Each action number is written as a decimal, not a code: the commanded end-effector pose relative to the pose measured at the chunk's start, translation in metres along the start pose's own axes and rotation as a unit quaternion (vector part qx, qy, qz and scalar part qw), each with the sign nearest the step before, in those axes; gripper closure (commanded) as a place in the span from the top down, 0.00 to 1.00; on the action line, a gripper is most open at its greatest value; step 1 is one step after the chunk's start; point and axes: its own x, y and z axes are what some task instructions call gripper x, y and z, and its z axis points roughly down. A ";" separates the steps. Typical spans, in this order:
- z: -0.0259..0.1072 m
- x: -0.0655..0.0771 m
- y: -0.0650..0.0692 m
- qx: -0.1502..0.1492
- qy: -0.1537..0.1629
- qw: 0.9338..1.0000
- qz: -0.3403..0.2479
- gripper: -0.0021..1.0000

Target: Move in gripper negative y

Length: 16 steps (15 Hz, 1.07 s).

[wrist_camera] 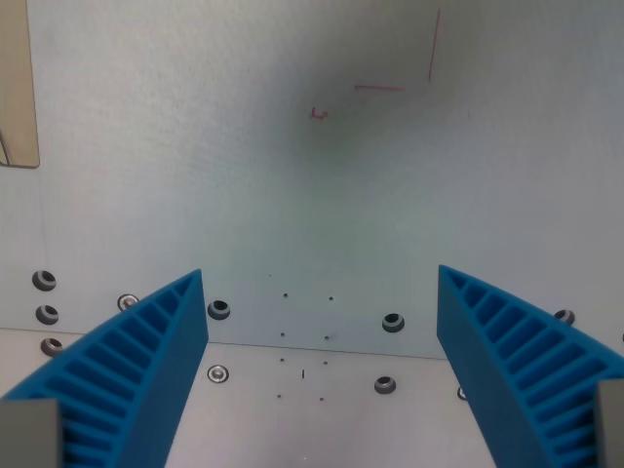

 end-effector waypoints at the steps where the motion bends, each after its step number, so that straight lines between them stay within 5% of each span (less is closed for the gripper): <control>1: -0.002 0.000 -0.005 0.000 0.002 1.000 0.000 1.00; 16: -0.002 0.000 -0.080 0.000 0.002 1.000 0.000 1.00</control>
